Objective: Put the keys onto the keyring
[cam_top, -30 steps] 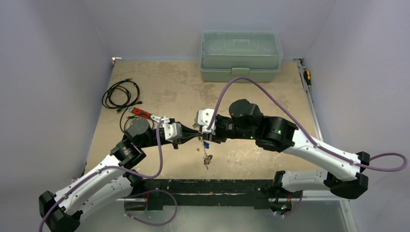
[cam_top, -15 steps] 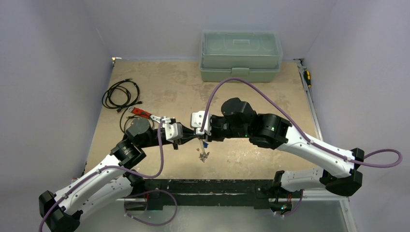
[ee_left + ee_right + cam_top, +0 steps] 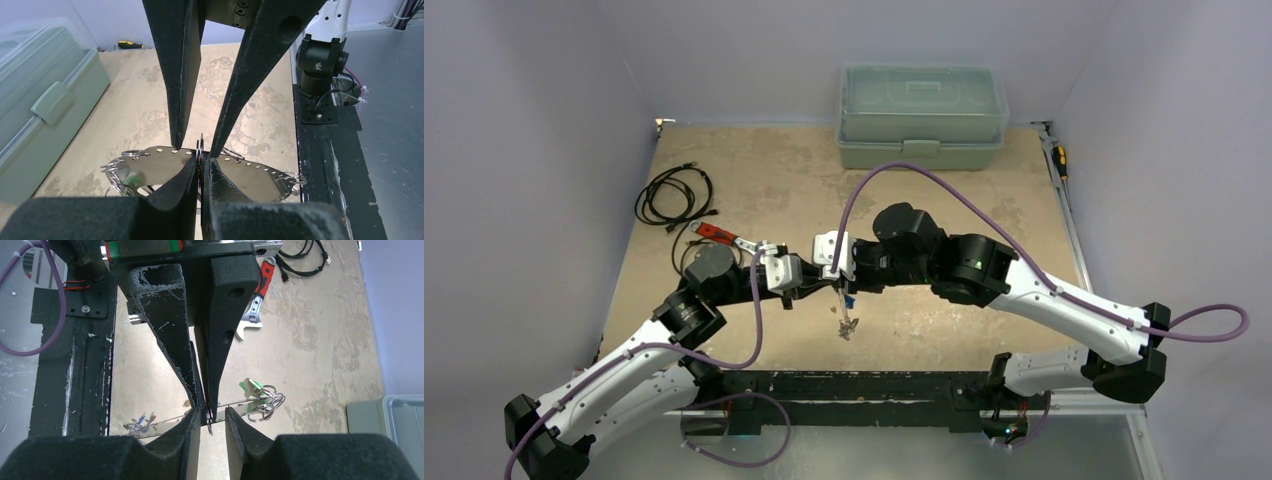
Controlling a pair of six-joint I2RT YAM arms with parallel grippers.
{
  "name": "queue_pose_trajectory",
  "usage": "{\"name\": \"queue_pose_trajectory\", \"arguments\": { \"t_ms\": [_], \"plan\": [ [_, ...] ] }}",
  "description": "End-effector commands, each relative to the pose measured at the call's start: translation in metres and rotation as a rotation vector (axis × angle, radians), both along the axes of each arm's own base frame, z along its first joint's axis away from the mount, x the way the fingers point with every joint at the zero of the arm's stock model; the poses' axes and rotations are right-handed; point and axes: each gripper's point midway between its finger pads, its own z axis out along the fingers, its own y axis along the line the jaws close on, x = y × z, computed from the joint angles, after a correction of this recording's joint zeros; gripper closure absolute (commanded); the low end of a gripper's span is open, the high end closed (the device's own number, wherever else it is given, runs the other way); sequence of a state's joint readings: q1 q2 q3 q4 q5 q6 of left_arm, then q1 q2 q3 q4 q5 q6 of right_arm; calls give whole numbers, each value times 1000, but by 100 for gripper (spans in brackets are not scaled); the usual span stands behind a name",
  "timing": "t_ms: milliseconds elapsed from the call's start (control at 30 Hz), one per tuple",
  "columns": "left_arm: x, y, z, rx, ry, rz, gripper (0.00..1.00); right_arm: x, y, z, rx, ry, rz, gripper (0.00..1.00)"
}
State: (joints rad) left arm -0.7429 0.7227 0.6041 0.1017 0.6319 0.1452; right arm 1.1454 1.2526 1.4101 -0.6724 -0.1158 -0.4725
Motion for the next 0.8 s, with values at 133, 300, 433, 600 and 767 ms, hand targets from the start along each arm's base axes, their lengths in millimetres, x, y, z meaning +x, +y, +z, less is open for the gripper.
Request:
{"name": "queue_pose_trajectory", "arguments": {
  "t_ms": [133, 300, 433, 600, 767],
  "plan": [
    [-5, 0, 39, -73, -110, -23, 100, 2, 0, 11, 22, -28, -1, 74],
    [-6, 0, 40, -77, -116, -28, 100, 3, -1, 7, 17, -30, -9, 75],
    [-9, 0, 41, -81, -121, -37, 100, 3, -1, 5, 11, -28, -8, 75],
    [-9, 1, 42, -83, -126, -40, 100, 3, 0, 3, 9, -24, -5, 79],
    [-10, 1, 42, -83, -126, -43, 100, 3, 0, 0, 0, -18, -1, 85]
  ]
}}
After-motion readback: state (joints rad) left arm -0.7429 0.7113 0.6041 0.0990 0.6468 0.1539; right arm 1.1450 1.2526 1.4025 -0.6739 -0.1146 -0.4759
